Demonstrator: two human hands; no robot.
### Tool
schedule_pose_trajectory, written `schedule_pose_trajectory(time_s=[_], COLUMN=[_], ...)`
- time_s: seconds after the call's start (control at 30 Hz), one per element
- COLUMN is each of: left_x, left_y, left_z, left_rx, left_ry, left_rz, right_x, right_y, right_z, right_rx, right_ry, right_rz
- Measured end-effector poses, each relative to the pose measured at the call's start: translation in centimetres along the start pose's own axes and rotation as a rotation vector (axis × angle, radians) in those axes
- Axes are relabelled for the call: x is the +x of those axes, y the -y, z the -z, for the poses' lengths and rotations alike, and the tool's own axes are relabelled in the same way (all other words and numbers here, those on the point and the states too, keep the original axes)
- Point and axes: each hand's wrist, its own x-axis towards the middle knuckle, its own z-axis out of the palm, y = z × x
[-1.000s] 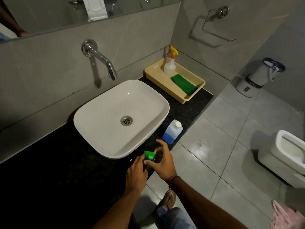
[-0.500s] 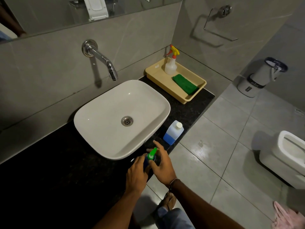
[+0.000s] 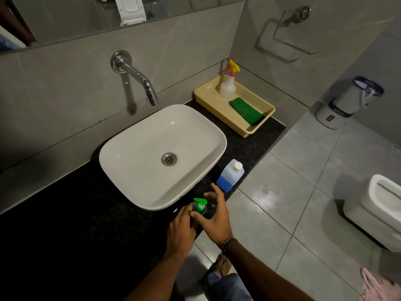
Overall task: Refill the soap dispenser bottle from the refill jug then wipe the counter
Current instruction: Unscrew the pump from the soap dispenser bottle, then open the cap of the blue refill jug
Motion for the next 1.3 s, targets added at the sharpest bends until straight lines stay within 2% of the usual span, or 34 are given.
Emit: schedule_pose_trajectory(time_s=[0.23, 0.4, 0.5, 0.57, 0.7, 0.87, 1.03, 1.3], left_x=[0.2, 0.2, 0.3, 0.3, 0.3, 0.2, 0.1, 0.1], left_y=[0.2, 0.2, 0.3, 0.3, 0.4, 0.3, 0.4, 0.2], left_z=[0.1, 0.0, 0.0, 0.0, -0.1, -0.3, -0.5, -0.2], left_rx=[-0.021, -0.076, -0.081, -0.081, -0.088, -0.095, -0.149, -0.161], left_ry=[0.008, 0.007, 0.013, 0.014, 0.007, -0.009, 0.018, 0.023], left_rz=[-0.01, -0.023, -0.026, -0.03, -0.028, -0.011, 0.022, -0.009], right_x=[0.3, 1.8, 3.3, 4.8, 7.2, 8.1, 9.9, 12.2], right_y=[1.9, 6.2, 8.3, 8.7, 6.1, 0.3, -2.8, -3.8], right_z=[1.0, 4.8, 7.1, 8.2, 7.8, 4.9, 2.4, -0.2], right_rx=[0.119, 0.356, 0.421, 0.423, 0.245, -0.169, -0.355, -0.485], right_ry=[-0.059, -0.095, -0.149, -0.129, -0.033, 0.072, 0.165, 0.21], right_rz=[0.03, 0.075, 0.072, 0.073, -0.011, -0.183, -0.346, -0.367])
